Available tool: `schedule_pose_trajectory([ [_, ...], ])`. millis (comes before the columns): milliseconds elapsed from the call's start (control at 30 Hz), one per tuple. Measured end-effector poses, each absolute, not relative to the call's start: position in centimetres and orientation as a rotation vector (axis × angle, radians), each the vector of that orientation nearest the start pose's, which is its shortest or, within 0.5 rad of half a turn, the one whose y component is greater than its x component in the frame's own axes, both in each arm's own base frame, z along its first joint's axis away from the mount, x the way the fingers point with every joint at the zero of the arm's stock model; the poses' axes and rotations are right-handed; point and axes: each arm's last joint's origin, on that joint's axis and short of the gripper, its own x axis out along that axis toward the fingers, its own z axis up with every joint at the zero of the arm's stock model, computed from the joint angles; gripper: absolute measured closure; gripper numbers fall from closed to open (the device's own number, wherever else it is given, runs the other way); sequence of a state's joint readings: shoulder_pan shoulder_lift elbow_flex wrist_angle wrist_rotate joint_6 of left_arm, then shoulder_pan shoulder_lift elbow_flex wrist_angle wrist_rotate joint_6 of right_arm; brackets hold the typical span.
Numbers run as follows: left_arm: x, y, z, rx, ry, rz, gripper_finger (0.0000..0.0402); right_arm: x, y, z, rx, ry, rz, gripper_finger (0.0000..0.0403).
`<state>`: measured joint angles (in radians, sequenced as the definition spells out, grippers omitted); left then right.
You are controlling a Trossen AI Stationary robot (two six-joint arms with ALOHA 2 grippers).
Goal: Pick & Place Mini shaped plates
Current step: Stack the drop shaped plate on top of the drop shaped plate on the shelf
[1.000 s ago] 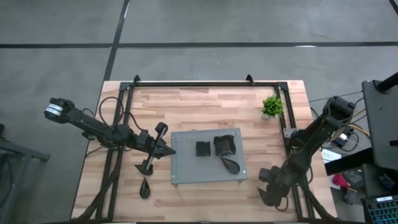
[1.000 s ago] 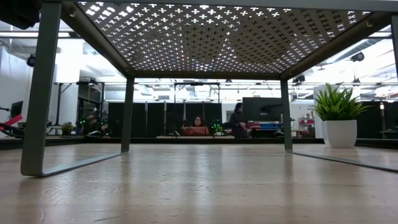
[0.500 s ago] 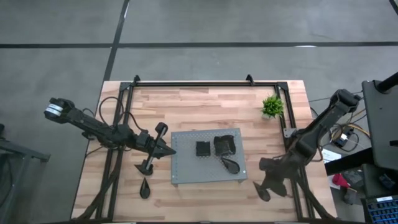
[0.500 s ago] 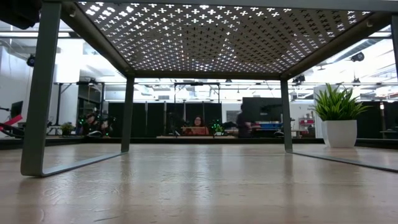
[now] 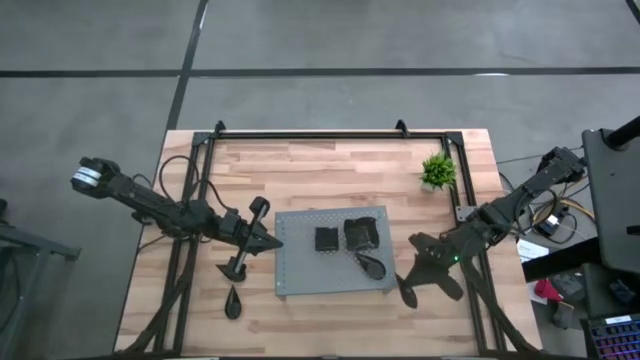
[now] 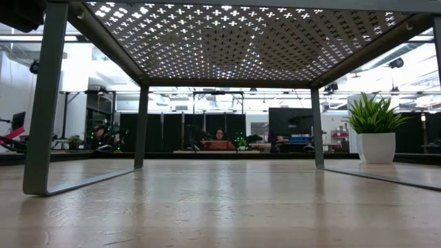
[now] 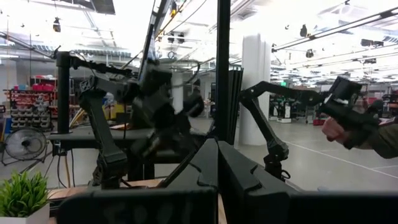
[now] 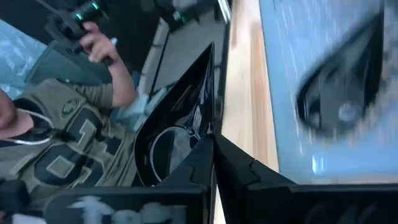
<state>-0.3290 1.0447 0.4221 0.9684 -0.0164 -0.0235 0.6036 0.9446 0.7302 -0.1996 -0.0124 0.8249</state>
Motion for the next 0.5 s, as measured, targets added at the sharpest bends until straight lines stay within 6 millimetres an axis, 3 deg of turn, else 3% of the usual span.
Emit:
schedule_pose_trajectory([
  [300,20.1,-6.8,27.0,-0.083,-0.338,-0.311,0.0399,19.7,10.7,32.6,0.450,0.692,0.313,0.0394],
  [500,20.1,-6.8,27.0,-0.084,-0.338,-0.311,0.0399,22.1,10.2,33.4,0.313,0.865,0.233,0.0394],
])
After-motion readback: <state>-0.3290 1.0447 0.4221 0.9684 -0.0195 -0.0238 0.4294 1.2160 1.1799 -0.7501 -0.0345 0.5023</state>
